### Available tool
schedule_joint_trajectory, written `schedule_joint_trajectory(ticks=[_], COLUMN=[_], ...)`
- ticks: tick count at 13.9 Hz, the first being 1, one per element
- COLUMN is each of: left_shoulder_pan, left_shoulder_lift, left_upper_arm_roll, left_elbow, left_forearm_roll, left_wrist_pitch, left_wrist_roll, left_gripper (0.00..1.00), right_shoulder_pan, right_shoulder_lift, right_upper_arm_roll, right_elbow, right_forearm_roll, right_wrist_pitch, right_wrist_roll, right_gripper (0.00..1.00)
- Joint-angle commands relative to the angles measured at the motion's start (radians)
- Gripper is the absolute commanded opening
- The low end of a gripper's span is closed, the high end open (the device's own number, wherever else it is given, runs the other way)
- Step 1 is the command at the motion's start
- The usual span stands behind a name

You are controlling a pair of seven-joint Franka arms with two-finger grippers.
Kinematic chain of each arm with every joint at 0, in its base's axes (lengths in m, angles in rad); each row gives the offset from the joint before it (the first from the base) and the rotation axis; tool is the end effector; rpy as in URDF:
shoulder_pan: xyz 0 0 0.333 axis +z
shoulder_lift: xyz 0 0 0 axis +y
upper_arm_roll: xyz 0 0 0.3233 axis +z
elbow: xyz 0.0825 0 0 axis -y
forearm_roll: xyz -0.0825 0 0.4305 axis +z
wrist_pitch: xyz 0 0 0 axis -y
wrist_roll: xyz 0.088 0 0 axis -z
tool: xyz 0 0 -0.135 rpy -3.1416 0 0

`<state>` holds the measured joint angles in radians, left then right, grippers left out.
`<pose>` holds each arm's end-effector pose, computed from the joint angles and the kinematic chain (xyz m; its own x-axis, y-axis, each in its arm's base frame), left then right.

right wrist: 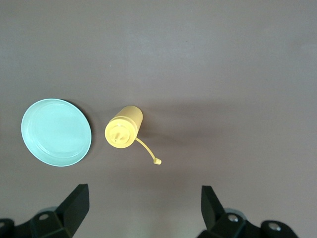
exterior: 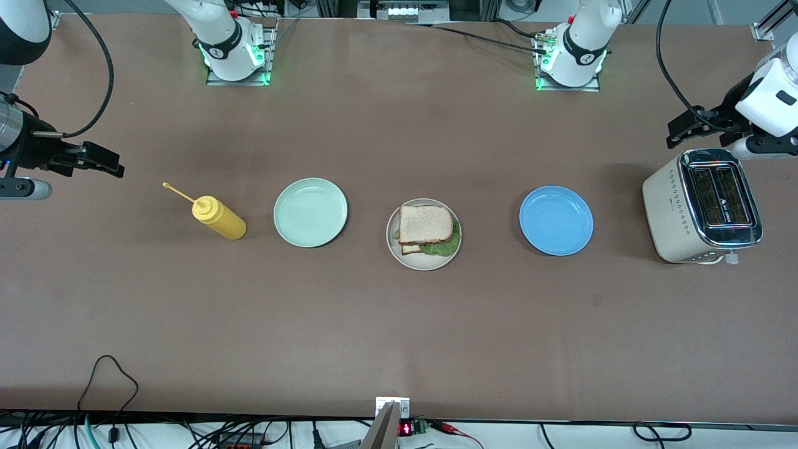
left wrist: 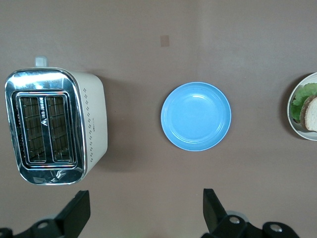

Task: Make sandwich in beige plate with both arms

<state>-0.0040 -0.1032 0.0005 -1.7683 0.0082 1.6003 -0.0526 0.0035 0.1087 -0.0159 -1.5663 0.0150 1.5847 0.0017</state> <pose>0.5642 -0.0009 0.5643 0.9967 0.0488 -0.0642 0.0482 -0.9988 -0.0115 0.6293 -0.0054 0.5403 0.9958 -0.0143 -0.0902 -0.0156 -0.9998 -0.0130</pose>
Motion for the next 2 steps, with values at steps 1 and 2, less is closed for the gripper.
schedule_joint_trajectory(ticks=[1, 2], left_shoulder_pan=[0.002, 0.002], left_shoulder_lift=[-0.019, -0.021], left_upper_arm_roll=[-0.001, -0.001], left_elbow=[-0.010, -0.011], left_forearm_roll=[0.019, 0.021], left_wrist_pitch=[-0.008, -0.010], left_wrist_roll=[0.010, 0.011], left_gripper=[1.00, 1.00], right_shoulder_pan=[-0.002, -0.002], right_shoulder_lift=[-0.010, -0.010], right_upper_arm_roll=[-0.001, -0.001], right_elbow=[-0.008, -0.008], right_forearm_roll=[0.003, 0.003], right_wrist_pitch=[-0.003, -0.003], right_wrist_roll=[0.000, 0.000], right_gripper=[1.00, 1.00])
